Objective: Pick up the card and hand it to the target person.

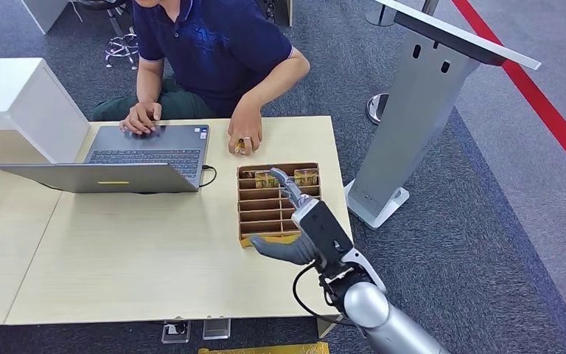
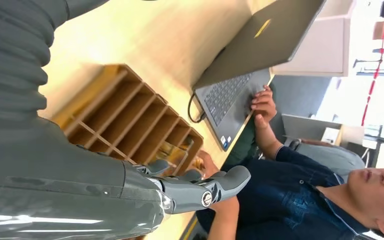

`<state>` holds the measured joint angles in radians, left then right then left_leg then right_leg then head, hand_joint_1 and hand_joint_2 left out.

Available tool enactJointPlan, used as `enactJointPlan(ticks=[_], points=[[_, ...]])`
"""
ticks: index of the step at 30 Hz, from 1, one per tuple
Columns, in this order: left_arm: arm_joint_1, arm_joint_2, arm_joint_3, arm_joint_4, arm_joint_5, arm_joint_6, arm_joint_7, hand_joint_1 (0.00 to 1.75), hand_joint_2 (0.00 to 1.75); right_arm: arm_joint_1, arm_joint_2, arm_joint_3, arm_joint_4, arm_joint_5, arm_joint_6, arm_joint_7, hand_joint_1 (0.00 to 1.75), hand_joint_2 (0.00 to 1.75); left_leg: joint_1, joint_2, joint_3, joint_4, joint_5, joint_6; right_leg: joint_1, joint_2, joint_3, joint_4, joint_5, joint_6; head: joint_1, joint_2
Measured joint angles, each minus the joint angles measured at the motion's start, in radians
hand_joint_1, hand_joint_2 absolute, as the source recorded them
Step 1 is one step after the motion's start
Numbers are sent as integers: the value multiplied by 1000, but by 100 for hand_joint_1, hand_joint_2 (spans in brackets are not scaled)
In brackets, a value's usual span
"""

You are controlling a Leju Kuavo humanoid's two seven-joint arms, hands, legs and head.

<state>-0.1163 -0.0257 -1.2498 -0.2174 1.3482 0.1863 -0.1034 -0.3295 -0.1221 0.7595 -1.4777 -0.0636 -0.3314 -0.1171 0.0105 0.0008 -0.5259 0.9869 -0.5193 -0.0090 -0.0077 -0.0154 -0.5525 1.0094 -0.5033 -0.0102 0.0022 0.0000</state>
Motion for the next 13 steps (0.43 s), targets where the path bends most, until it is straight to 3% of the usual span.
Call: enactJointPlan(ticks=[7, 13], points=[[7, 1, 9, 0, 14, 9, -7, 0, 0, 177, -55, -54, -102, -55, 31, -82, 0, 175, 0, 0, 0, 0, 0, 0, 0, 0, 0, 0, 0, 0, -1, 0], [7, 1, 14, 0, 19, 11, -6, 0, 0, 269, -78, -88, -114, -86, 9, -110, 0, 175, 0, 0, 0, 0, 0, 0, 0, 0, 1, 0, 0, 0, 0, 0]])
